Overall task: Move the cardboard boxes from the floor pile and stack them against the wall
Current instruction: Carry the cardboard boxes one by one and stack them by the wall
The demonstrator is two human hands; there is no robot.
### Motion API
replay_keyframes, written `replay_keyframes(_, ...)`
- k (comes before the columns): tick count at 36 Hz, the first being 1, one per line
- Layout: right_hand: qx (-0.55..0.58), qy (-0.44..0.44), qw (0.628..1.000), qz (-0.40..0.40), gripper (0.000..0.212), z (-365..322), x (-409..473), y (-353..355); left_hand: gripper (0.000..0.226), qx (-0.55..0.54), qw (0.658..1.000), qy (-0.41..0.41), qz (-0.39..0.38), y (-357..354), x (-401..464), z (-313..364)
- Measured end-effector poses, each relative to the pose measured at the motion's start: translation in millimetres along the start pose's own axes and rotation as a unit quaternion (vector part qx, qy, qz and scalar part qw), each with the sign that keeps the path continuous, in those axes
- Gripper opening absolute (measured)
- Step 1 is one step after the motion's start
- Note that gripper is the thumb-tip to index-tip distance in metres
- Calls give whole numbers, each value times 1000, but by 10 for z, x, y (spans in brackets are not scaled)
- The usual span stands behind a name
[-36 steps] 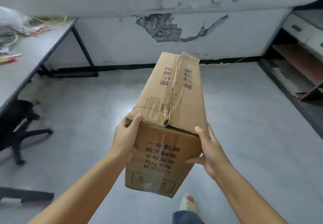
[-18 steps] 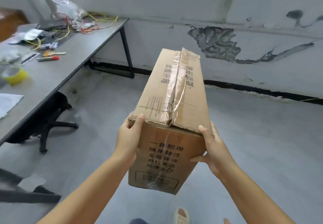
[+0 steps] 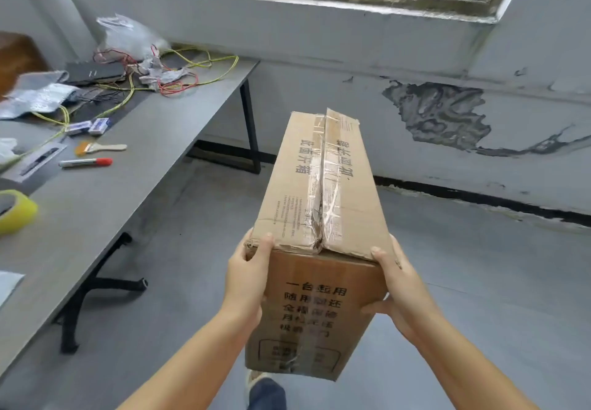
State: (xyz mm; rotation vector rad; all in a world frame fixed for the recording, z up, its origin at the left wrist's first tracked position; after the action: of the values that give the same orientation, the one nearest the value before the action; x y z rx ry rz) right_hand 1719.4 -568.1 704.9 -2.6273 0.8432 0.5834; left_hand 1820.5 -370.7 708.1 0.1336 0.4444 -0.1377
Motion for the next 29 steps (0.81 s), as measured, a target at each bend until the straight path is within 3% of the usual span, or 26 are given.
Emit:
replay_keyframes(15, 14, -32, 998, 61, 40, -306, 1746, -884, 24, 32, 998, 36, -36, -62, 2098, 618)
replay_keyframes(29, -2, -118, 989, 85, 44, -43, 4169, -1064, 33, 60, 992, 109, 5, -790, 4313, 293)
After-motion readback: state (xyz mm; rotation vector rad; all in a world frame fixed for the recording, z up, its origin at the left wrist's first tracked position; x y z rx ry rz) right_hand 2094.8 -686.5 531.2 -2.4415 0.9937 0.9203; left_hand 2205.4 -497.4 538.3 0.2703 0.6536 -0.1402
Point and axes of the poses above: each hand's wrist, its own x-axis towards the middle knuckle, its own y-axis out of the back of the hand, z = x × y, the point moved 5 cm from there along x, towards the middle knuckle, and after that the axes turned 11 degrees about x, right-handed, at the moved point
